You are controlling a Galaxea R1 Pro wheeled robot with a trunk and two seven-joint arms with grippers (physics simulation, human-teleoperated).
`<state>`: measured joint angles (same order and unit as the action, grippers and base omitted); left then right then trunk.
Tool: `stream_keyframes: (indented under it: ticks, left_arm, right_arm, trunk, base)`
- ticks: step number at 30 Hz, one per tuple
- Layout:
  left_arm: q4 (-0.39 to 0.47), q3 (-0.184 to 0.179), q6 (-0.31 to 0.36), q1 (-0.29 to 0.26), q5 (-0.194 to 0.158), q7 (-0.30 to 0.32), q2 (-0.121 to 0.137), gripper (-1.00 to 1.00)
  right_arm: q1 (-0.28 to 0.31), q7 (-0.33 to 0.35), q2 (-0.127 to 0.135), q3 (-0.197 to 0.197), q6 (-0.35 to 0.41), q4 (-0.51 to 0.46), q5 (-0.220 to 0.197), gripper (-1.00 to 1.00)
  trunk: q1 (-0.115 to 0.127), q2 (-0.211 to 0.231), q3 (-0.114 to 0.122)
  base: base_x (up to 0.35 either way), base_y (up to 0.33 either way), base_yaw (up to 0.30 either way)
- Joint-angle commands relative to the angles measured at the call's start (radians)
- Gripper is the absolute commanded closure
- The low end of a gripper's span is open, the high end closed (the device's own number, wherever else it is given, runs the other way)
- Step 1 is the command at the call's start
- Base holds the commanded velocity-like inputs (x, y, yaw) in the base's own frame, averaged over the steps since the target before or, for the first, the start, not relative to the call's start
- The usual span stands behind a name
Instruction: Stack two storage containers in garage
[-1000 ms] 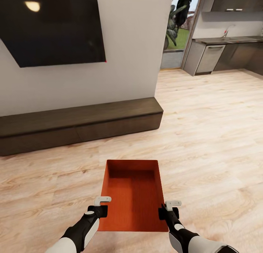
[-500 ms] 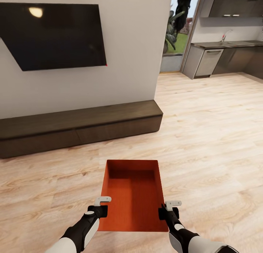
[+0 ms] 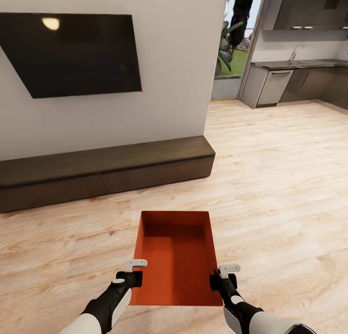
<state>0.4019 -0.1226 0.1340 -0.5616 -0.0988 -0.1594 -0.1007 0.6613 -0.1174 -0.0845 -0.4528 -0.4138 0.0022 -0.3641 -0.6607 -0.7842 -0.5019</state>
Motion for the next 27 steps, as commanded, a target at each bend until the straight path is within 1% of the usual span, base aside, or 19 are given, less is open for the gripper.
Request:
stream_keyframes:
  ticks: [1, 27]
  left_arm:
    - [0.003, -0.005, 0.006, 0.000, -0.005, -0.014, -0.001, 1.00]
    - [-0.001, -0.005, 0.007, 0.000, -0.005, -0.013, 0.000, 1.00]
  right_arm:
    - [0.001, -0.004, -0.003, 0.028, -0.003, 0.001, -0.013, 1.00]
    - [0.001, -0.004, -0.002, 0.028, -0.003, 0.002, -0.013, 1.00]
  trunk:
    - [0.000, -0.001, 0.001]
    - [0.000, -0.001, 0.043]
  base:
    - [0.000, 0.000, 0.000]
    - [0.000, 0.000, 0.000]
